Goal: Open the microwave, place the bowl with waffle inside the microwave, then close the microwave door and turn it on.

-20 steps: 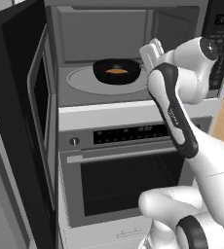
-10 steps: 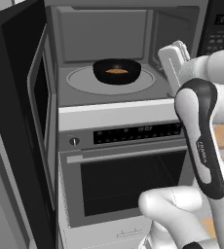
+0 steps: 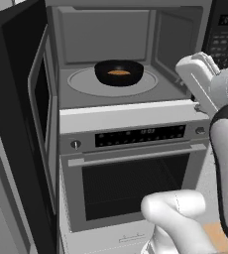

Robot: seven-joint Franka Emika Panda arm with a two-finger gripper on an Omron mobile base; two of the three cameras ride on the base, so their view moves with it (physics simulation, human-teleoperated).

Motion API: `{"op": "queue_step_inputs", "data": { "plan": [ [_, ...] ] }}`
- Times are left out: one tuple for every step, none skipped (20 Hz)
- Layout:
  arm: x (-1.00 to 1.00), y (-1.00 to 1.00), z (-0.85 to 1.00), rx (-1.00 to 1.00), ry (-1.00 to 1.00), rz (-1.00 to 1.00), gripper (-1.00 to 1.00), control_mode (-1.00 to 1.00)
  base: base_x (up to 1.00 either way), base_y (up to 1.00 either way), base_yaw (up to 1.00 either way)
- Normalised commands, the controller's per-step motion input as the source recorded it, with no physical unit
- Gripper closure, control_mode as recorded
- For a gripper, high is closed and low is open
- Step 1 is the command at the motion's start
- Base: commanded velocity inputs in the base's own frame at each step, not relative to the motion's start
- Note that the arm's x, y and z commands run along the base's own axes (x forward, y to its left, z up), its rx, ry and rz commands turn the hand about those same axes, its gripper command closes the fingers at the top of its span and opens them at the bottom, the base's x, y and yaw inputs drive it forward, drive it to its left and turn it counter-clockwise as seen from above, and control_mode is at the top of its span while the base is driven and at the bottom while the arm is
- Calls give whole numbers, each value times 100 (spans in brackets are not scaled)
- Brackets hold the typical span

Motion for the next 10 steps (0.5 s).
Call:
{"op": "queue_step_inputs", "data": {
  "plan": [
    [-78, 0, -9, -23, -16, 16, -100, -100, 0, 0, 0],
    [-59, 0, -17, -22, -16, 20, -100, -100, 0, 0, 0],
    [-56, 0, -21, -22, -16, 21, -100, -100, 0, 0, 0],
    [-55, 1, -25, -22, -17, 20, -100, -100, 0, 0, 0],
    [-47, 18, -29, -25, -17, 20, -100, -100, 0, 0, 0],
    [-42, 19, -30, -24, -17, 21, -100, -100, 0, 0, 0],
    [-35, 15, -33, -22, -18, 22, -100, -100, 0, 0, 0],
    [-26, 16, -33, -22, -18, 22, -100, -100, 0, 0, 0],
    [-18, 16, -31, -21, -19, 21, -100, -100, 0, 0, 0],
    [-10, 9, -31, -17, -22, 21, -100, -100, 0, 0, 0]
  ]
}}
